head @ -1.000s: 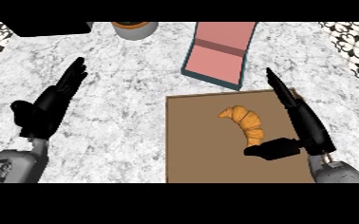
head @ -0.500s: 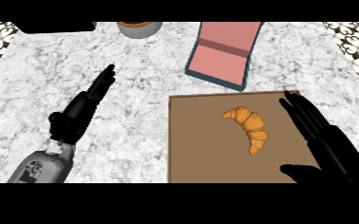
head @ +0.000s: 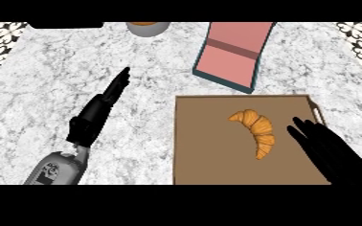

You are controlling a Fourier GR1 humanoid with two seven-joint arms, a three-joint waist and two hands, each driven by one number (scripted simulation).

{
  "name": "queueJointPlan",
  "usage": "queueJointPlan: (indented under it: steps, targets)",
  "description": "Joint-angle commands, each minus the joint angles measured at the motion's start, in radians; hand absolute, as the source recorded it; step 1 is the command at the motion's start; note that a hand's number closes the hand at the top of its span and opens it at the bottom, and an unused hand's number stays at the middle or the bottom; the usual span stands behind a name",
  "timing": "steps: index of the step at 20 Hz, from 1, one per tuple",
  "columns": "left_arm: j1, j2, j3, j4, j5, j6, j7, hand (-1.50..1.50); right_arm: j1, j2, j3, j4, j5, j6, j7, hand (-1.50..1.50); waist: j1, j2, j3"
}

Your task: Pick the croissant from the tray and place it in the cardboard box

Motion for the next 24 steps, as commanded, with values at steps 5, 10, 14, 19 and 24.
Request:
queueJointPlan:
  steps: [5,10,14,19,24]
  targets:
    - [0.009,-0.04,0.002,-0.018,-0.035,-0.017,0.005,0.0,-0.123,0.168,0.114,-0.067,-0.035,0.213,0.317,-1.5,0.027,0.004,0.002]
    - [-0.007,-0.093,0.028,0.015,-0.079,-0.037,0.013,0.0,-0.198,0.265,0.051,0.076,-0.023,0.245,0.226,-1.5,0.021,0.004,0.003]
    - [0.01,-0.07,0.065,-0.032,-0.077,-0.09,0.04,0.0,-0.28,0.367,0.111,0.136,0.041,0.304,0.31,-1.5,0.024,0.004,0.003]
    - [0.012,-0.102,0.086,0.042,-0.103,-0.104,-0.036,0.0,-0.266,0.399,0.105,0.266,0.106,0.291,0.255,-1.5,0.022,0.005,0.003]
    - [-0.058,-0.128,0.141,0.069,-0.119,-0.13,-0.001,0.0,-0.301,0.458,0.057,0.313,0.126,0.317,0.209,-1.5,0.02,0.005,0.003]
